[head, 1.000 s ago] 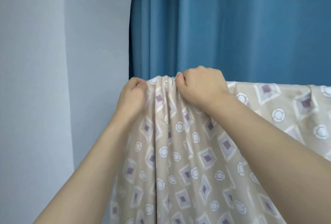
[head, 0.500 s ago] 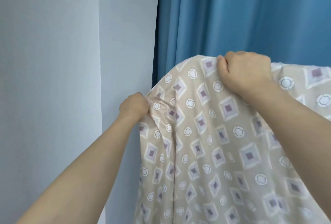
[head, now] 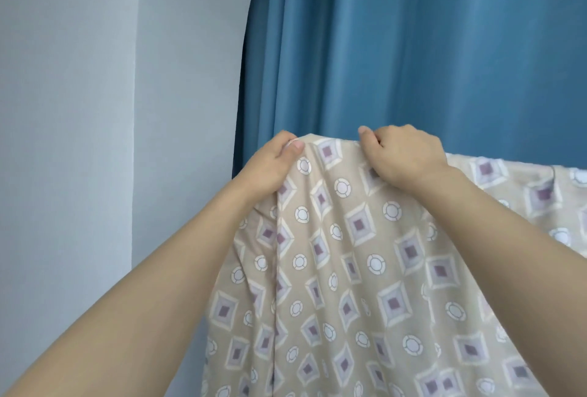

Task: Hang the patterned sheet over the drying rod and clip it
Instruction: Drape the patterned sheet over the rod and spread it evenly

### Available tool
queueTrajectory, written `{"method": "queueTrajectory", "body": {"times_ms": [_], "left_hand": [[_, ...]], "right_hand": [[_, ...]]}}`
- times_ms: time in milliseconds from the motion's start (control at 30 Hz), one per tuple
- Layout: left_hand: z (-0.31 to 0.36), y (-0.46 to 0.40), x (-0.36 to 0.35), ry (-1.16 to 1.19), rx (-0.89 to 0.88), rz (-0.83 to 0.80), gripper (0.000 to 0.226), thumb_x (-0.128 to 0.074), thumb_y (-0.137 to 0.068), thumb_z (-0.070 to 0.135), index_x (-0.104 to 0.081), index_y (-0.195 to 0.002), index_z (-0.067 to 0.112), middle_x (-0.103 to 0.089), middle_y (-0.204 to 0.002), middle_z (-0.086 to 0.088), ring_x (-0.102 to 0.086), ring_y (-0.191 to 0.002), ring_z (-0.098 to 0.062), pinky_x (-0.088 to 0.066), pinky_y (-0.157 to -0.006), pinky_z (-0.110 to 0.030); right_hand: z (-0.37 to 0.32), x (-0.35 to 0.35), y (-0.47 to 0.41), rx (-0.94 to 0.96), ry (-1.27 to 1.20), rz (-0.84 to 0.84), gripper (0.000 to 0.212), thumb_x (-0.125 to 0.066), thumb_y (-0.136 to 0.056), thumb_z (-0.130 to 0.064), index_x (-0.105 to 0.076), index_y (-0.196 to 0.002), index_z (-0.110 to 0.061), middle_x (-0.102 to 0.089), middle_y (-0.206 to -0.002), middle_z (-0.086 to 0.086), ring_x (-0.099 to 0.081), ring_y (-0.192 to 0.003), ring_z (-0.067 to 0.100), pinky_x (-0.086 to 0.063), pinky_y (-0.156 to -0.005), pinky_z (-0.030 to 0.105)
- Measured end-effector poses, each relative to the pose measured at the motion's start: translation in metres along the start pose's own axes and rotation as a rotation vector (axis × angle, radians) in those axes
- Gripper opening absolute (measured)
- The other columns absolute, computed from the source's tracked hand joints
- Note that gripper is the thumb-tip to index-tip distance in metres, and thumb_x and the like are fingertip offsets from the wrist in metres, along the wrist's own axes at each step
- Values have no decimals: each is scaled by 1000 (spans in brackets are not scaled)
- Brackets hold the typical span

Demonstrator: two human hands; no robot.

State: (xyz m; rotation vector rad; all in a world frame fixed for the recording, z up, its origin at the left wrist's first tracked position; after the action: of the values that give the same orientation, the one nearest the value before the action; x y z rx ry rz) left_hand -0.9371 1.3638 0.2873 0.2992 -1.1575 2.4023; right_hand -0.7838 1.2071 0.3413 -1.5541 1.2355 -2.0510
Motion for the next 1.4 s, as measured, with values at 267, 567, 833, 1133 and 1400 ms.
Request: {"method": "queueTrajectory", "body": {"times_ms": [267,567,833,1133,1400], "left_hand": [[-77,63,17,427,519,-87,58,-25,-96,68,-68,-112,32,-75,-105,1,-71,-96,-18,-49,-93,-35],[-160,162,8,723,989,-143,41,-41,-89,25,-64,-61,7,-63,-59,-10,-63,-53,-24,-50,-55,-23],[-162,177,7,482,788,-330,16,-65,-86,14,-69,-102,13,-76,-92,-2,-72,-85,-16,-58,-71,-28],[-167,187,13,198,670,-370,30,-67,-78,14,-68,-106,22,-72,-106,1,-67,-98,-14,-56,-78,-25],[-147,158,80,57,427,627,25,-34,-98,6,-53,-87,16,-56,-76,4,-50,-66,-12,-43,-62,-25]], "right_hand": [[-58,-19,10,275,168,326,35,-31,-92,-37,-53,-85,-11,-58,-87,13,-50,-79,32,-33,-76,42],[-137,-70,26,448,248,278,56,-42,-87,-35,-49,-135,-8,-48,-133,19,-37,-132,39,-5,-115,54],[-132,-71,27,379,174,339,42,-37,-82,-25,-51,-115,-3,-48,-121,22,-39,-124,41,-10,-117,56],[-145,-76,29,350,123,318,34,-39,-81,-24,-49,-106,-3,-43,-124,25,-30,-129,42,-3,-118,57],[-147,-76,27,356,154,312,28,-41,-81,-24,-48,-98,-3,-42,-117,24,-30,-127,42,-5,-118,57]]}}
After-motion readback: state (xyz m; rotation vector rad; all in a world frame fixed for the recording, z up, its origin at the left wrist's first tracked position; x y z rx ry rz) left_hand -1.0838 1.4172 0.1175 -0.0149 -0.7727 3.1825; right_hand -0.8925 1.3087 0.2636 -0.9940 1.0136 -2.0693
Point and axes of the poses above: each hand's wrist, its own y-axis away from the middle knuckle, its own x-axis out of the back of the hand, z = x × y, the point moved 2 cm from there along -y, towards the middle knuckle
